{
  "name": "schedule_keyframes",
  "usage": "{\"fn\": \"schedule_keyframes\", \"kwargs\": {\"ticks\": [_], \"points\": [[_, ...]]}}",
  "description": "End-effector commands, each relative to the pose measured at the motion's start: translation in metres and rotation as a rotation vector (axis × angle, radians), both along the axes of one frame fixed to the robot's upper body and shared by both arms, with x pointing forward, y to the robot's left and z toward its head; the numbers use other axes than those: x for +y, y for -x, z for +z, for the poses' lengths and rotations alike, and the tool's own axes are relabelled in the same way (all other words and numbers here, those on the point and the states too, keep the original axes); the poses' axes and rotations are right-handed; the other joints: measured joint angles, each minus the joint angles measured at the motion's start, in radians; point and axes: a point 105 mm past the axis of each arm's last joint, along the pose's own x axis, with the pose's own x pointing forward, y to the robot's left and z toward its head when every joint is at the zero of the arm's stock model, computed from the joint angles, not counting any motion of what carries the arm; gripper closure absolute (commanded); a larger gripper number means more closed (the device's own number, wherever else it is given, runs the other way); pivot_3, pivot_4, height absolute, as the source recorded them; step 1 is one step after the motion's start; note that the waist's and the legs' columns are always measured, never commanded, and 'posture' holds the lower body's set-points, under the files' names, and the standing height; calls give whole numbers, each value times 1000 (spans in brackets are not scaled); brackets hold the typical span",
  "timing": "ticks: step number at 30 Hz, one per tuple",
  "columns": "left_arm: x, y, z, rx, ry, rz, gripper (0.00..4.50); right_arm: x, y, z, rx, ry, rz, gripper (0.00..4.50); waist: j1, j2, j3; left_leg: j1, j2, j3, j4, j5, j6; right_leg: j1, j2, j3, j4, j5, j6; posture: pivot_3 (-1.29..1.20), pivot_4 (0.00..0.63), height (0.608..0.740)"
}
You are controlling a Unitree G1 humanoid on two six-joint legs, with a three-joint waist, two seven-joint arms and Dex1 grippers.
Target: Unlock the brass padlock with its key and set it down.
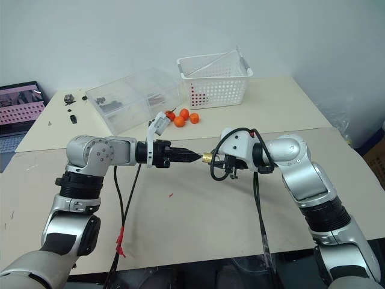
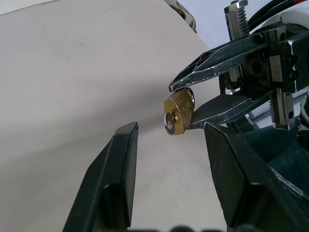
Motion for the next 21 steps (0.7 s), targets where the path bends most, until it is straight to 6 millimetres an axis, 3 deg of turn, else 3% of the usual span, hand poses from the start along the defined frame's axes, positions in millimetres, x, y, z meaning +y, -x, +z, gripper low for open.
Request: {"fn": "schedule_keyframes", "kwargs": {"ticks": [1, 4, 7, 11, 21], "points": [[-1, 0, 6, -37, -1, -9, 2239, 2, 0, 23, -83, -25, 10, 3587, 0, 0, 0, 0, 0, 0, 0, 0, 0, 0, 0, 0, 0, 0, 0, 0, 150, 740], [1, -3, 5, -31, 0, 3, 2239, 3, 0, 25, -86, -26, 11, 3587, -1, 0, 0, 0, 0, 0, 0, 0, 0, 0, 0, 0, 0, 0, 0, 0, 150, 740], [1, -6, 6, -26, 4, 15, 2886, 3, 0, 26, -90, -24, 12, 3587, 0, 0, 0, 0, 0, 0, 0, 0, 0, 0, 0, 0, 0, 0, 0, 0, 150, 740], [1, -7, 6, -25, 7, 13, 4363, 4, 1, 27, -93, -23, 16, 3587, 0, 0, 0, 0, 0, 0, 0, 0, 0, 0, 0, 0, 0, 0, 0, 0, 150, 740], [-1, -1, 5, -13, -8, -25, 4437, 2, 2, 24, -82, -12, 15, 3587, -1, 0, 0, 0, 0, 0, 0, 0, 0, 0, 0, 0, 0, 0, 0, 0, 150, 740]]}}
